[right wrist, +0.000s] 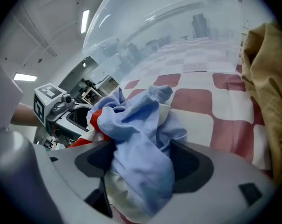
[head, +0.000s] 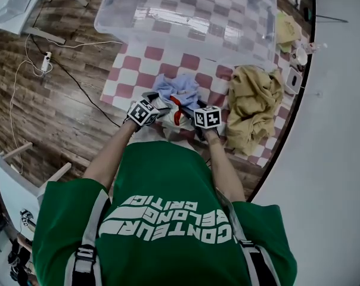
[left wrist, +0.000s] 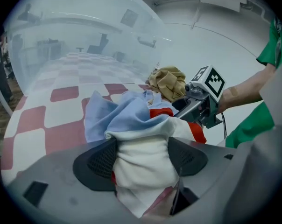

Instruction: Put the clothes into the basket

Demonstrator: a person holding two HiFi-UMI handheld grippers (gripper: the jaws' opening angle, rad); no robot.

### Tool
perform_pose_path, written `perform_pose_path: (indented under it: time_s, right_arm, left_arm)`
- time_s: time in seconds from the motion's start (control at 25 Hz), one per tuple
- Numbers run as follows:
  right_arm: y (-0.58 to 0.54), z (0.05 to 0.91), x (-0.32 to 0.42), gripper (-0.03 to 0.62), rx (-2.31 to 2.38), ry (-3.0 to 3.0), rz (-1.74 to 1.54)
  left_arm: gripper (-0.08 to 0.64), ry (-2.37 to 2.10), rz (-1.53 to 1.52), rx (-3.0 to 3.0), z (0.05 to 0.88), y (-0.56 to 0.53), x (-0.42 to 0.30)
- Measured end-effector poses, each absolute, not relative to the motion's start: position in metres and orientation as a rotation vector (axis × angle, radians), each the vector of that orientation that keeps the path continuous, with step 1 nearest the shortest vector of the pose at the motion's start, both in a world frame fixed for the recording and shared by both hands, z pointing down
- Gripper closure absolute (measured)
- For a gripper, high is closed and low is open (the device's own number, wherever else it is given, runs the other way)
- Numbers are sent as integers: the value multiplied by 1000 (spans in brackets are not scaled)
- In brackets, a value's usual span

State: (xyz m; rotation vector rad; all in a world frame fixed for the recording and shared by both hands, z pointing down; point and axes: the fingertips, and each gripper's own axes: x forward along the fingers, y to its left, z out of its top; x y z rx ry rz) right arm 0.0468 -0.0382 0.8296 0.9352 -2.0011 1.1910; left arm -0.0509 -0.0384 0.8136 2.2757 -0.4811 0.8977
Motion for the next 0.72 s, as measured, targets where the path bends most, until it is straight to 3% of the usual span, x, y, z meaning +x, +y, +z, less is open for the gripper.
perform_pose_path:
  time_s: [0.4,0.72]
  right_arm:
    - [-47,838,21,238,886,-2017,1189]
    - [-49,833,14,337,838,-2064,1178]
  left_arm:
    - [233,-467,893,2180,824,-49,-36]
    - [280,-398,936,2141,823,-50,-31]
